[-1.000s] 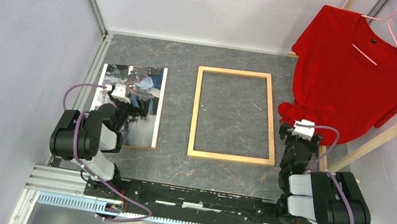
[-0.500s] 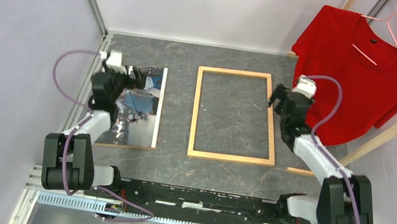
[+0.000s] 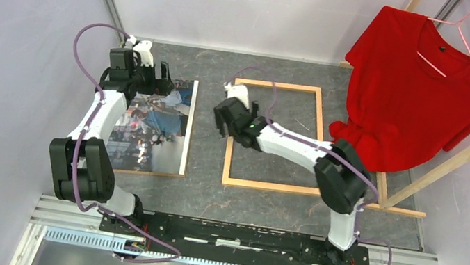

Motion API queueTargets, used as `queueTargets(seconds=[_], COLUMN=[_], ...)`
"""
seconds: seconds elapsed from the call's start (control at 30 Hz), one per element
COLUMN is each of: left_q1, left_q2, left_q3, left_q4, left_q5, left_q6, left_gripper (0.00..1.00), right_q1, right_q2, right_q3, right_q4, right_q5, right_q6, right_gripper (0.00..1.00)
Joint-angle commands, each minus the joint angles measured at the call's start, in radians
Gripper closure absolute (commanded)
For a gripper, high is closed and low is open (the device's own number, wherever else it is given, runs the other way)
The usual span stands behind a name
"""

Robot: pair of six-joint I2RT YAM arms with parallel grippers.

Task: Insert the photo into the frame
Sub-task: Turn over the photo frame at the center of the board.

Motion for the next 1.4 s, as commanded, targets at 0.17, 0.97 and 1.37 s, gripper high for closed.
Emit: queueTargets(seconds=[0.17, 0.97, 1.37], left_q1=[0.004, 0.004, 0.005], left_q2=[-0.029, -0.112, -0.111], left_q3=[-0.031, -0.156, -0.138], left_q4=[-0.164, -0.222, -0.276], left_q5=[0.029, 0.066, 0.107], left_q6=[0.072, 0.095, 0.118], left_gripper=[0.00, 0.00, 0.00], right_q1=[0.079, 0.079, 0.078], right_q2=[0.181, 0.213, -0.004], right_q3=[0.170, 0.220, 0.338], right_q4=[-0.159, -0.132, -0.083], right_q5=[0.034, -0.082, -0.301], right_q6=[0.093, 0.218, 0.450], right_gripper=[0.06, 0.85, 1.00])
